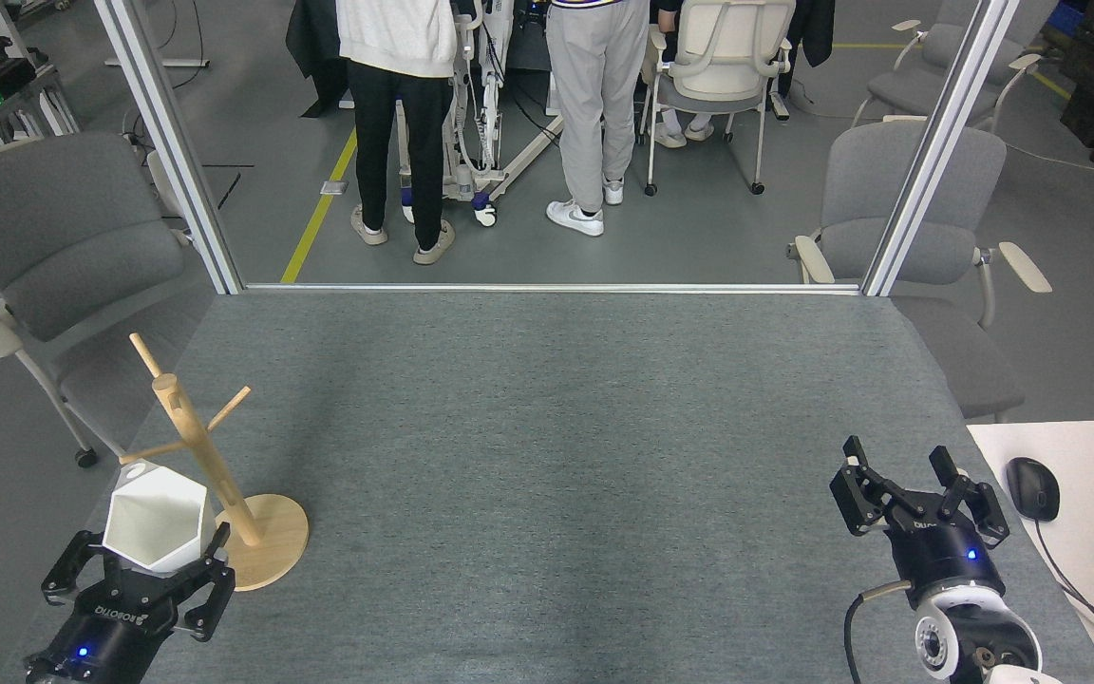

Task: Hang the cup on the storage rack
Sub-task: 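Carry the cup with the left gripper toward the wooden rack, then position the cup beside the rack pegs with the left gripper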

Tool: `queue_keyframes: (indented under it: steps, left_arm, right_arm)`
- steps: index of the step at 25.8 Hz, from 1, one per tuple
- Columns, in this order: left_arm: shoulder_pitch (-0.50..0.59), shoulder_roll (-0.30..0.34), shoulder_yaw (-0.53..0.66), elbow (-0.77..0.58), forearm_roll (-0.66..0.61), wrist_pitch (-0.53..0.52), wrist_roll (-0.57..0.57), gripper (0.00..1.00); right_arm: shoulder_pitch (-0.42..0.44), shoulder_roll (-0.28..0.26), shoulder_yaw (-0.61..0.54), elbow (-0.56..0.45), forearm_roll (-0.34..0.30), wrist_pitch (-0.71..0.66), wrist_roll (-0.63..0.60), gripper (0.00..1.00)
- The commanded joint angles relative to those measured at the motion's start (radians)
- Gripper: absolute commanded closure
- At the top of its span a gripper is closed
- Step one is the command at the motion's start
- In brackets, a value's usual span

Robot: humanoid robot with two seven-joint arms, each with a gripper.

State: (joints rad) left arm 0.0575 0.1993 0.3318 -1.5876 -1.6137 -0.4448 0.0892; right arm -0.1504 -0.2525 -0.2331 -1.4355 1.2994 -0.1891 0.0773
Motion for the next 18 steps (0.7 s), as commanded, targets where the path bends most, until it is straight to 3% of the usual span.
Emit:
queue_keyframes:
  steps: [1,18]
  left_arm:
    - [-0.008,0.0,0.018,0.014,0.001,0.001,-0.013,0.98]
    - [0.002,-0.009,0.111,-0.043,0.014,-0.029,0.023,0.98]
  right_arm:
    - [-0.006,0.001,0.0,0.0,0.0,-0.006,-0.004,0.01]
    - [-0.009,0.004,-0.002,0.0,0.0,-0.007,-0.004,0.01]
